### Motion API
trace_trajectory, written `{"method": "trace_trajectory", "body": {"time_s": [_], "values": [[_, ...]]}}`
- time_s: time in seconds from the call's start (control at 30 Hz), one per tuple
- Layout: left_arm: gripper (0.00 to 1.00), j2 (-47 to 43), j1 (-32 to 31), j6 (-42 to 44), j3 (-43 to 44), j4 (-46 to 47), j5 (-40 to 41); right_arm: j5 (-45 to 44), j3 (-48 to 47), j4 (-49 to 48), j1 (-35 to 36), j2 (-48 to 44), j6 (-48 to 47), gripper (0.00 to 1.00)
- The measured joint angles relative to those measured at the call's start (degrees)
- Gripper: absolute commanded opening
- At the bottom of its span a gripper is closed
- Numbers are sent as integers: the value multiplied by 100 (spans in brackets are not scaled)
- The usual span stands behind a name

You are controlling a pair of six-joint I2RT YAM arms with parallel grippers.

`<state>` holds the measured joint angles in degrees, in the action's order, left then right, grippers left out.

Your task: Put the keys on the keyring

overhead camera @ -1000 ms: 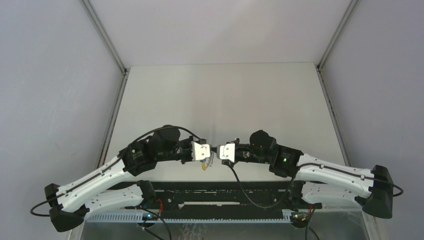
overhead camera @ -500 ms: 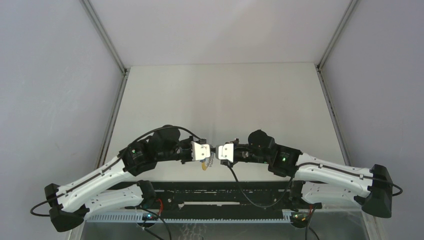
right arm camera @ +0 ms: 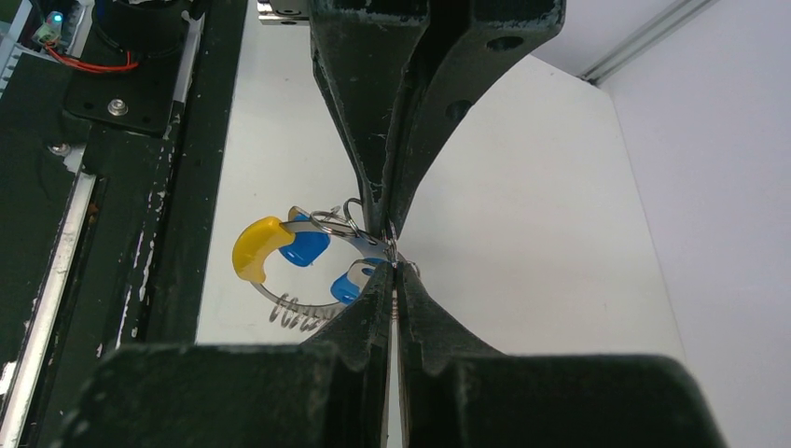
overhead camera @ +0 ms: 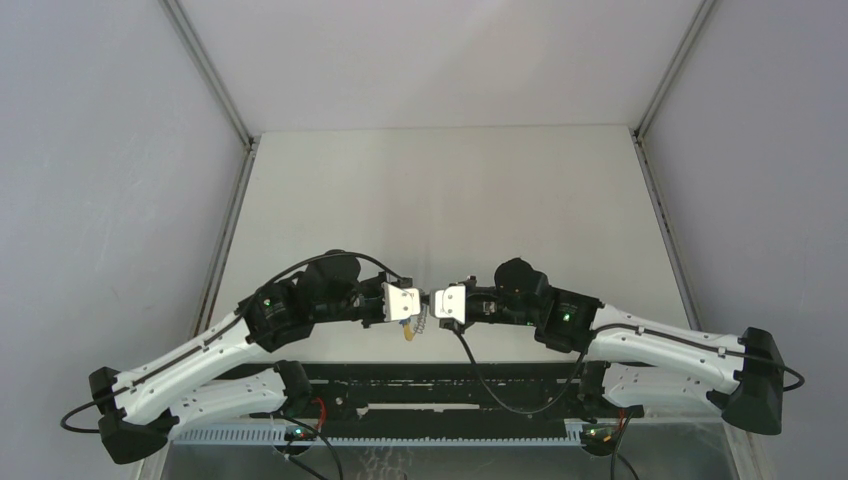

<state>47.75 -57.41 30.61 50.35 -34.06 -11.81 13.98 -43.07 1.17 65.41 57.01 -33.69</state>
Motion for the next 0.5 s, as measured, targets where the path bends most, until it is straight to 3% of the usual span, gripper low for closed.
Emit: {"method": "trace_trajectory", "body": {"time_s": [0.5], "values": [[0, -2, -2, 0, 0, 7, -33, -22, -61, 101, 0, 20, 4, 0]]}}
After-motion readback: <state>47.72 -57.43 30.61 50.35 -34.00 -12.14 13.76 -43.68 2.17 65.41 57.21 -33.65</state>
